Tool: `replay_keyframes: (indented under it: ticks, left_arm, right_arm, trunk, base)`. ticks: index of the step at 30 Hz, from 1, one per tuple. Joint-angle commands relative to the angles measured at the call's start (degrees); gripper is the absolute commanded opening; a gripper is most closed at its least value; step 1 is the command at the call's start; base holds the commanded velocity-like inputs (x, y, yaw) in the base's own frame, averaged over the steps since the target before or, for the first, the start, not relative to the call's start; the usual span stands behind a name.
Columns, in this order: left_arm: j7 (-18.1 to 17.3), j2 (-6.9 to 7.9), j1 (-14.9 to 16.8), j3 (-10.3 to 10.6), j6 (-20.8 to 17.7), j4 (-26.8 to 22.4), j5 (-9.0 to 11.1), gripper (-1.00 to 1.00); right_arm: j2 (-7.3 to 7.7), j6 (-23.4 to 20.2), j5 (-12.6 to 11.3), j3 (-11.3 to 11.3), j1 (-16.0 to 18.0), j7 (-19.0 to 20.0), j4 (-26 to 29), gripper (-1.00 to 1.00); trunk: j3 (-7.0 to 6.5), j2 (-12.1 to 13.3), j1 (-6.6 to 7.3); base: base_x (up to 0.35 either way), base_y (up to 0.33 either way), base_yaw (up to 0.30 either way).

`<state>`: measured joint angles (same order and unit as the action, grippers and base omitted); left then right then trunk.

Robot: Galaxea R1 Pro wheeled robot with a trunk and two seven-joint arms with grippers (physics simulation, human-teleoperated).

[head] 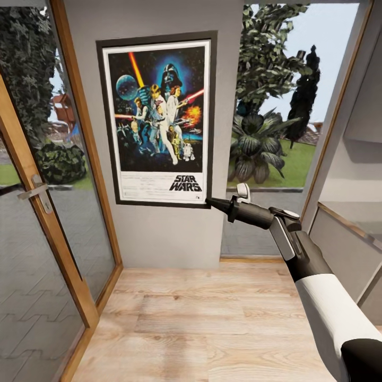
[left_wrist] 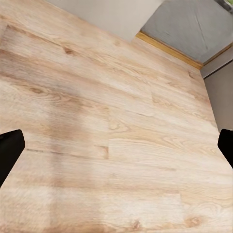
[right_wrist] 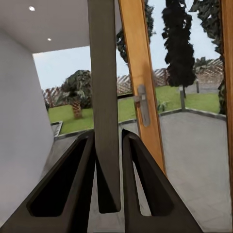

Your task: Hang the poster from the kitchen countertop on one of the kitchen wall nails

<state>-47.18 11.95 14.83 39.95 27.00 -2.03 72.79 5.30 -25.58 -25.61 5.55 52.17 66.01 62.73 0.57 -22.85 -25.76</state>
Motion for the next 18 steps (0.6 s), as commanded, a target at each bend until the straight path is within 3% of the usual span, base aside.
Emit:
replay_keyframes:
  ticks: [1, 18]
  left_arm:
    - [-0.09, 0.01, 0.02, 0.48, 0.24, 0.01, 0.43, 1.00]
    - [-0.10, 0.05, 0.02, 0.48, 0.31, 0.01, 0.43, 1.00]
  right_arm:
    - [0.06, -0.61, -0.47, 0.12, 0.05, -0.01, 0.01, -1.00]
    - [0.06, -0.53, 0.12, 0.14, 0.04, 0.00, 0.12, -1.00]
  trunk:
    - [0.06, -0.07, -0.03]
    - [0.06, -0.07, -0.03]
  base:
    - [0.000, 0.000, 0.000]
    - [0.000, 0.000, 0.000]
